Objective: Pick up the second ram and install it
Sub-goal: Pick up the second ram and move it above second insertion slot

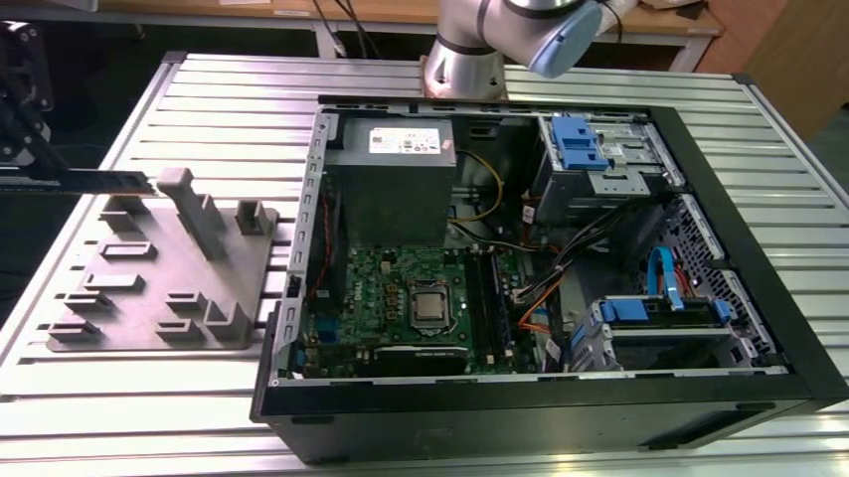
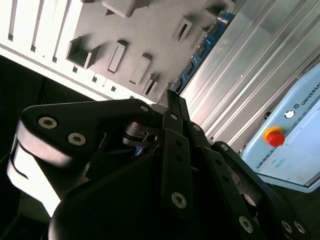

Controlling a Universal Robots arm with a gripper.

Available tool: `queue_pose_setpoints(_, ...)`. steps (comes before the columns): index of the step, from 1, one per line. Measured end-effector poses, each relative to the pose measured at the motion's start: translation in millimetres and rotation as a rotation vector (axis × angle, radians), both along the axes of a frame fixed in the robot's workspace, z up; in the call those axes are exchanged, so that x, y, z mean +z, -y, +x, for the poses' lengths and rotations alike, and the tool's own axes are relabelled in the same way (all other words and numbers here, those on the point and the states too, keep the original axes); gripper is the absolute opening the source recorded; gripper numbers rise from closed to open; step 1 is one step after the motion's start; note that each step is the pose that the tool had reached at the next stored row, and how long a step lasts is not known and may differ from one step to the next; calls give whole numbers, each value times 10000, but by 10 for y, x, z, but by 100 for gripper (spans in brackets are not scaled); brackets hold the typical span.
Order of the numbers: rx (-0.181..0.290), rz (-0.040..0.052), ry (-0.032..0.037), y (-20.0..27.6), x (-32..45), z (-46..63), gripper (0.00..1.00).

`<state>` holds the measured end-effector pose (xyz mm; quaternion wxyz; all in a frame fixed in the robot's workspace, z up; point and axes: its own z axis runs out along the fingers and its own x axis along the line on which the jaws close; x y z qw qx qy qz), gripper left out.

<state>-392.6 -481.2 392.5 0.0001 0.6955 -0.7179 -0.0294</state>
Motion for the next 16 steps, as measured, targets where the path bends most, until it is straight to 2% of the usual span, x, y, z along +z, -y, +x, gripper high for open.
queue_pose_setpoints(16,-1,1,0,0,0,414,8)
